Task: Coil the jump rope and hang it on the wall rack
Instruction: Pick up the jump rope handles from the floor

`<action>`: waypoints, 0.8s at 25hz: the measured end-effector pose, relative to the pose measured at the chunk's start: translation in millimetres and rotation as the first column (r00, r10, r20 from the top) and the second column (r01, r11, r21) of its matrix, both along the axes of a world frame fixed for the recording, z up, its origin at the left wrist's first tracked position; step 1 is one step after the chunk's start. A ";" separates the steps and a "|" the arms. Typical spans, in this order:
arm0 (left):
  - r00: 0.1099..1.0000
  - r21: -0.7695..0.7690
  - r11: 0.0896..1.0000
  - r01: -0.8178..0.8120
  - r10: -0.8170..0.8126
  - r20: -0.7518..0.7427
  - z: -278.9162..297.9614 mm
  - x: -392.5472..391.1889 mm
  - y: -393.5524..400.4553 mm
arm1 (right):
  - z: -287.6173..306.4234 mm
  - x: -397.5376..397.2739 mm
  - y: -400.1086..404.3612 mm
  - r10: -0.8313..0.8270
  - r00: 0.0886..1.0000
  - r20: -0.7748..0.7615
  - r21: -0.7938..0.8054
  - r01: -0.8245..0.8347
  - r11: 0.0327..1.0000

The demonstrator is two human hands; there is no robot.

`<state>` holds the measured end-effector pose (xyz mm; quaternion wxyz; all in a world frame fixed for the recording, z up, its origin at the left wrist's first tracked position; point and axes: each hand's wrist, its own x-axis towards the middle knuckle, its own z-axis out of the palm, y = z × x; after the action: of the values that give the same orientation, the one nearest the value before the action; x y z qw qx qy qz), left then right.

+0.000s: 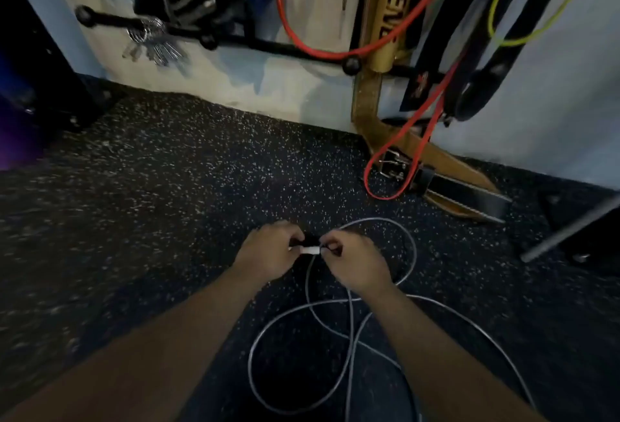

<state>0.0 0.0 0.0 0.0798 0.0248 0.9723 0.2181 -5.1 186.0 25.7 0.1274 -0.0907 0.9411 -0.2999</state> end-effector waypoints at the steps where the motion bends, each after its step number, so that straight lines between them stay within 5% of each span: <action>1: 1.000 -0.054 0.998 0.010 -0.010 -0.001 -13.3 -2.8 1.8 | -12.0 -0.7 -1.8 0.003 1.000 -0.004 0.001 -0.003 1.000; 6: 0.997 -0.209 0.978 -0.013 -0.003 -0.077 -35.6 -5.1 10.2 | -25.2 2.1 -1.2 0.005 0.997 -0.075 -0.038 -0.008 0.999; 10: 0.993 -0.095 0.995 -0.022 0.011 -0.115 -17.5 -7.1 16.1 | -1.6 -10.8 12.3 0.014 0.989 -0.150 -0.036 -0.020 0.999; 16: 0.965 0.083 0.996 0.041 -0.017 -0.263 79.3 11.4 19.5 | 74.0 -16.2 27.5 0.125 0.974 -0.187 -0.029 -0.133 0.991; 20: 0.917 0.074 0.971 0.226 -0.186 -0.354 173.4 31.8 14.4 | 143.6 4.8 35.8 0.243 0.955 -0.171 -0.154 -0.269 0.951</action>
<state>31.8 14.4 173.4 -0.0707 0.1693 0.9492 0.2556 -0.3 221.8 169.2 0.0858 -0.2453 0.8981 -0.3549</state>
